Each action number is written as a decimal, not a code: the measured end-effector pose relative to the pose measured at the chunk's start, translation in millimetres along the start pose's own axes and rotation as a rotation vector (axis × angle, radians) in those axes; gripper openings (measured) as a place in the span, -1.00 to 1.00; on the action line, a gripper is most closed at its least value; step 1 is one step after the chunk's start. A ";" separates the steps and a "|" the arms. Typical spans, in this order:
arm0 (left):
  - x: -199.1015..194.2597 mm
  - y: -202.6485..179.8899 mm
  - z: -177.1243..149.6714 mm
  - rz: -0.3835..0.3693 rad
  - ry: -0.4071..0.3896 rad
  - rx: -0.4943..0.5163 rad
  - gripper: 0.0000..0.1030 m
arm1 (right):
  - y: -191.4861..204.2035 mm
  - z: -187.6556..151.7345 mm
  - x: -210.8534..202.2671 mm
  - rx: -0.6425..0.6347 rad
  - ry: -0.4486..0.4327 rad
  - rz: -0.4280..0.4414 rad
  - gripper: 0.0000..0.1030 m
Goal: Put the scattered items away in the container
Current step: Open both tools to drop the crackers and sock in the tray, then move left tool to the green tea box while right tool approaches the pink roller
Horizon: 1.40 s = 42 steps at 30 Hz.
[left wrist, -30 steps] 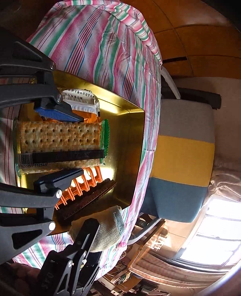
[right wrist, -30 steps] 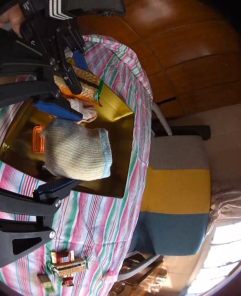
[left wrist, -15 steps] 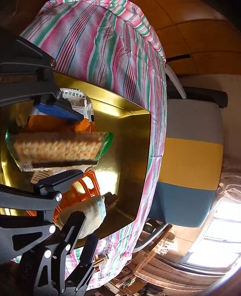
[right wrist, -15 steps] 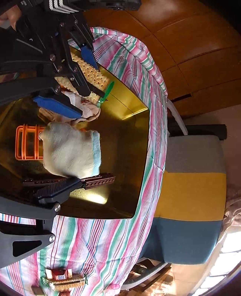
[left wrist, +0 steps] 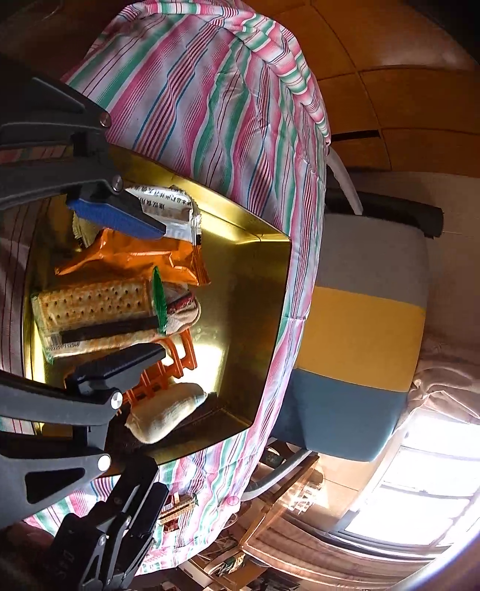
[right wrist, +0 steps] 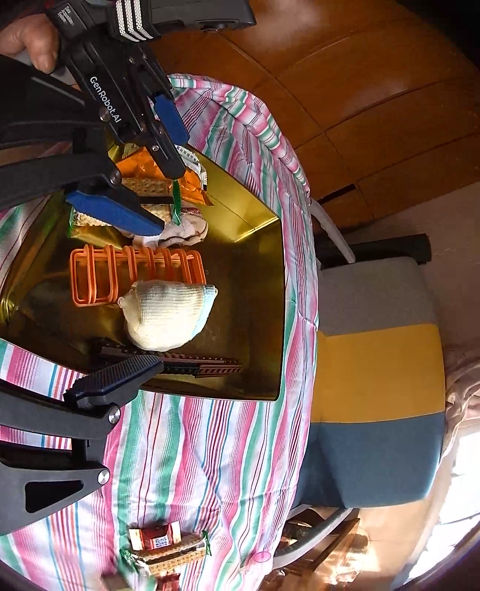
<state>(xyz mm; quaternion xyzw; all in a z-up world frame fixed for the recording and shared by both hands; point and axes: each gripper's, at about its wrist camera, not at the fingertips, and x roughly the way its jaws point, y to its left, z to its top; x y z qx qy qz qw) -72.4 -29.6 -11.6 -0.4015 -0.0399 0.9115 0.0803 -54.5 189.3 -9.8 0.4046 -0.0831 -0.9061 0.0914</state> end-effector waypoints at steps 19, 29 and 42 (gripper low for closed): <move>-9.3 -178.0 -68.4 -0.365 0.163 0.357 0.22 | -186.8 -89.8 -92.8 0.365 -0.051 -0.238 0.46; 2.4 -266.2 -96.0 -0.482 0.239 0.595 0.22 | -301.6 -143.2 -159.7 0.621 -0.115 -0.374 0.53; 53.4 -391.4 -50.2 -0.626 0.228 0.802 0.22 | -314.1 -161.1 -171.2 0.647 -0.132 -0.378 0.68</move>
